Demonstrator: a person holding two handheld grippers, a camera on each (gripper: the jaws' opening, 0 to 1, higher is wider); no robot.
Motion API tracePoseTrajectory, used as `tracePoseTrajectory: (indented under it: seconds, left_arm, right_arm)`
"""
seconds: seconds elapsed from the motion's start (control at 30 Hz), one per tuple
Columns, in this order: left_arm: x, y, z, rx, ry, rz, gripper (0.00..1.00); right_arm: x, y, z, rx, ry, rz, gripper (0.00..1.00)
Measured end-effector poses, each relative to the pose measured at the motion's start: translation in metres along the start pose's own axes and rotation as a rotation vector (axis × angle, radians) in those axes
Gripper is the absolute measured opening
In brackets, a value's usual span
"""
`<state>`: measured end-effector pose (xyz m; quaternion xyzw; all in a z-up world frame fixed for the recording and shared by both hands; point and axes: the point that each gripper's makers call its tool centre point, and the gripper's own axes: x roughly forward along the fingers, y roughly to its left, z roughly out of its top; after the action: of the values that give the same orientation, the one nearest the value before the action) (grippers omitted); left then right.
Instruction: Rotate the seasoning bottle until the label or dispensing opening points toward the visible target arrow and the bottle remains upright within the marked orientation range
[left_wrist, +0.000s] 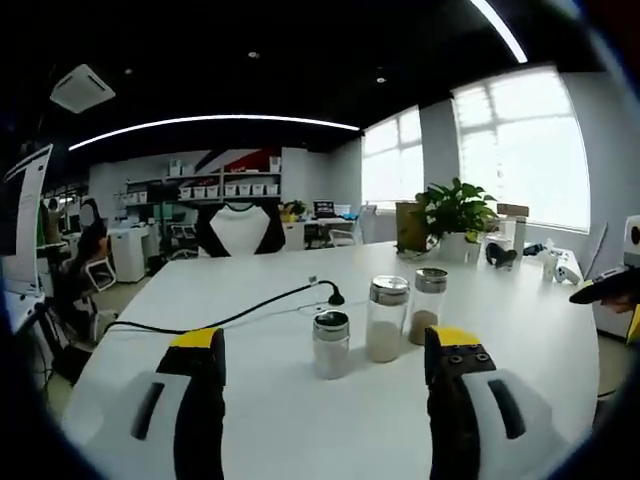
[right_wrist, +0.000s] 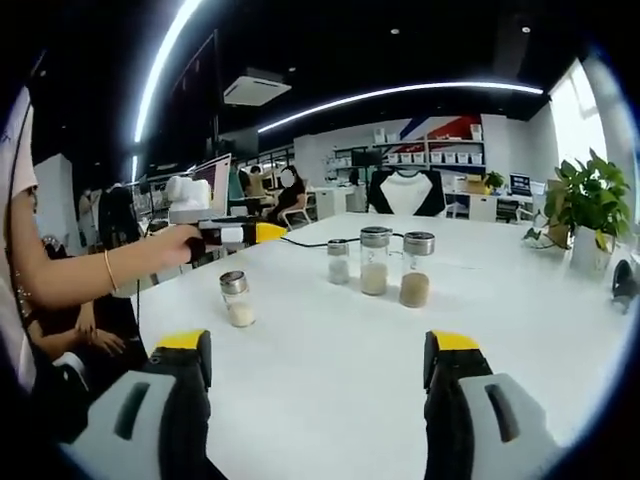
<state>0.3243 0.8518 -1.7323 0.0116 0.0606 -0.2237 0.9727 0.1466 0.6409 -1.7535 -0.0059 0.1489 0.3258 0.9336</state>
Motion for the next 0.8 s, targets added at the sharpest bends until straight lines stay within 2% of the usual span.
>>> tracePoseTrajectory:
  seconds: [0.13,0.2,0.3,0.53,0.8]
  left_arm:
    - [0.021,-0.003,-0.001,0.004,0.007,-0.028,0.86]
    - [0.028,-0.003,0.004,0.023,-0.015,-0.01,0.82]
    - [0.046,-0.004,0.005,0.003,-0.017,-0.011,0.81]
    - [0.079,0.001,-0.009,-0.02,0.025,-0.005,0.8]
    - [0.105,0.001,-0.027,0.003,0.085,0.0,0.72]
  right_arm:
    - [0.004,-0.005,-0.002,0.0,0.007,-0.004,0.88]
    - [0.006,-0.007,-0.003,0.007,0.007,-0.006,0.88]
    - [0.009,-0.009,-0.003,0.028,0.0,-0.004,0.88]
    - [0.013,-0.017,-0.004,0.037,0.005,-0.008,0.88]
    - [0.014,-0.026,-0.005,0.039,0.014,-0.018,0.87]
